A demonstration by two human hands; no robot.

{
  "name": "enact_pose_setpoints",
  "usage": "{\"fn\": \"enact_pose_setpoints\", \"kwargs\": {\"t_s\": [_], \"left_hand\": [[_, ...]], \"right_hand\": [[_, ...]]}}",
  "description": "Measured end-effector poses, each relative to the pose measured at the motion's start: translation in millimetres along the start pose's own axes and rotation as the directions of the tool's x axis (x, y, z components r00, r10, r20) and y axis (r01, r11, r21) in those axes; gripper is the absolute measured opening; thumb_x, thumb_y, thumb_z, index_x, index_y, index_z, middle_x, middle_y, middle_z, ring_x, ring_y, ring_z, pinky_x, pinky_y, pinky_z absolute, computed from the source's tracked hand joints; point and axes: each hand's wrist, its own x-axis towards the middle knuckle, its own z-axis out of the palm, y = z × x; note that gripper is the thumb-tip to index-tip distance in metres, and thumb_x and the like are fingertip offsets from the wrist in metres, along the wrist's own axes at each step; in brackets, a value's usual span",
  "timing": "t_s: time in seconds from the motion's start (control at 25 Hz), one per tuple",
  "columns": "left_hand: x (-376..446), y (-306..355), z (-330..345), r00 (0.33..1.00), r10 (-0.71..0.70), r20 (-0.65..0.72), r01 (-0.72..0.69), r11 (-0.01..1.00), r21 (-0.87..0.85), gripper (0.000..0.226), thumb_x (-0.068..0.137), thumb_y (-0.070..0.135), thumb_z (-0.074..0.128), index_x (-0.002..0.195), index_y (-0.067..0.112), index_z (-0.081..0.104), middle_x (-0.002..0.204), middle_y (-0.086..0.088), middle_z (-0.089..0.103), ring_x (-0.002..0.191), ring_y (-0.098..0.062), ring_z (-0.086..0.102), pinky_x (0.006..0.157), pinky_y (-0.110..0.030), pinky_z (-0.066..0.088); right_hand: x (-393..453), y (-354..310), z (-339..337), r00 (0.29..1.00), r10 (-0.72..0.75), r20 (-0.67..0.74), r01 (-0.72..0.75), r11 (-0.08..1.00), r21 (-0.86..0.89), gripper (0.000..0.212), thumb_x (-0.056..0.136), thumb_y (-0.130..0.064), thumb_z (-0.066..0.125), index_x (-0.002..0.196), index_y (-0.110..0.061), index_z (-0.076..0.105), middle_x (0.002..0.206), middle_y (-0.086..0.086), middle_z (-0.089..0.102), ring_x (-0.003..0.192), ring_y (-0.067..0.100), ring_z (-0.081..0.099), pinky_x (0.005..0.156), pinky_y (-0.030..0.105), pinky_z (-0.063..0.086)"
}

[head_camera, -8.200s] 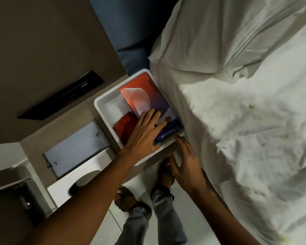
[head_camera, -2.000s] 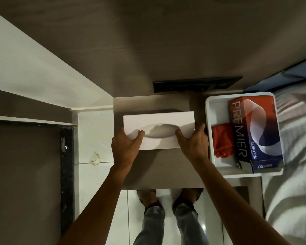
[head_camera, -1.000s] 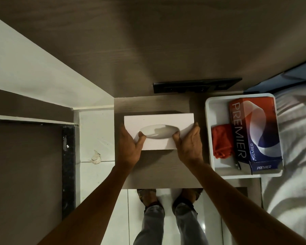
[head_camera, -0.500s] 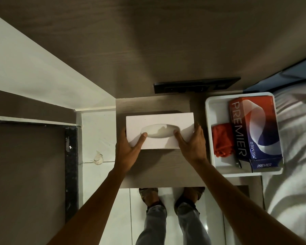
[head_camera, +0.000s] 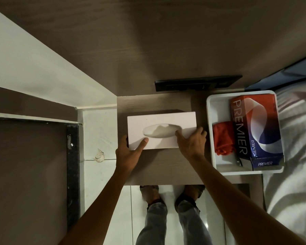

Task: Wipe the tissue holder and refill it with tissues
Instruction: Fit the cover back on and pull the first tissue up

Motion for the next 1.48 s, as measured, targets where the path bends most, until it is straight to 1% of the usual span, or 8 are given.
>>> {"fn": "enact_pose_setpoints", "kwargs": {"t_s": [0.16,0.36,0.56,0.68,0.88,1.08,1.36,1.48], "left_hand": [[-1,3,-5,0.996,0.003,0.087,-0.008,0.998,0.055,0.076,0.068,0.067,0.081,0.128,0.035,0.047,0.122,0.012,0.061,0.108,-0.011,0.061,0.072,-0.003,0.048],[4,0,-10,0.986,-0.028,0.162,0.013,0.995,0.095,0.077,0.081,0.053,0.084,0.142,0.027,0.044,0.133,0.006,0.060,0.116,-0.017,0.061,0.101,-0.036,0.056],[5,2,-12,0.978,-0.048,0.201,0.019,0.990,0.143,0.070,0.086,0.049,0.081,0.141,0.028,0.043,0.126,0.013,0.057,0.110,-0.010,0.059,0.102,-0.035,0.054],[-4,11,-1,0.986,0.035,0.163,-0.053,0.993,0.106,0.046,0.091,0.049,0.075,0.128,0.039,0.049,0.117,0.020,0.062,0.104,0.000,0.064,0.100,-0.028,0.054],[-22,16,22,0.997,0.060,-0.041,-0.058,0.997,0.046,0.064,0.098,0.046,0.067,0.145,0.008,0.045,0.139,-0.009,0.063,0.126,-0.019,0.062,0.096,-0.013,0.049],[-15,18,28,0.992,0.002,-0.130,0.021,0.983,0.180,0.070,0.095,0.059,0.065,0.140,0.008,0.048,0.136,-0.016,0.061,0.124,-0.034,0.063,0.106,-0.050,0.056],[-8,20,21,0.977,0.078,-0.200,-0.016,0.955,0.296,0.070,0.089,0.065,0.069,0.132,0.012,0.057,0.127,-0.012,0.070,0.112,-0.037,0.071,0.095,-0.050,0.060],[-6,23,21,0.982,0.072,-0.173,-0.011,0.944,0.329,0.068,0.090,0.065,0.068,0.129,0.010,0.057,0.123,-0.013,0.070,0.110,-0.038,0.072,0.092,-0.048,0.061]], "right_hand": [[-4,-5,2,0.999,-0.025,-0.026,0.024,0.999,-0.036,0.075,0.090,-0.043,0.074,0.139,0.000,0.036,0.139,0.021,0.040,0.131,0.038,0.042,0.111,0.049,0.042],[-6,0,2,0.998,-0.064,-0.020,0.063,0.998,-0.026,0.072,0.091,-0.044,0.073,0.138,-0.003,0.036,0.131,0.017,0.045,0.120,0.033,0.053,0.098,0.044,0.054],[-2,3,3,0.998,-0.057,-0.004,0.057,0.998,-0.035,0.074,0.089,-0.045,0.073,0.139,-0.004,0.036,0.131,0.016,0.046,0.118,0.032,0.055,0.091,0.036,0.051],[-5,8,3,0.999,-0.053,0.007,0.053,0.998,-0.042,0.075,0.089,-0.044,0.074,0.139,-0.004,0.035,0.132,0.016,0.043,0.122,0.032,0.050,0.101,0.049,0.053],[-12,8,8,0.996,-0.079,-0.052,0.072,0.989,-0.130,0.094,0.090,-0.048,0.070,0.157,-0.003,0.021,0.157,0.019,0.029,0.139,0.038,0.034,0.114,0.051,0.039],[-3,10,5,0.991,-0.120,-0.053,0.110,0.982,-0.156,0.078,0.092,-0.051,0.066,0.145,-0.002,0.035,0.138,0.018,0.044,0.125,0.034,0.046,0.104,0.052,0.049],[-3,8,0,0.992,-0.116,-0.040,0.106,0.975,-0.193,0.076,0.092,-0.060,0.060,0.142,-0.007,0.036,0.133,0.015,0.048,0.122,0.033,0.052,0.089,0.037,0.046],[1,8,-2,0.994,-0.106,-0.028,0.099,0.979,-0.178,0.088,0.092,-0.060,0.060,0.152,-0.004,0.028,0.142,0.018,0.047,0.129,0.036,0.052,0.099,0.043,0.047]]}}
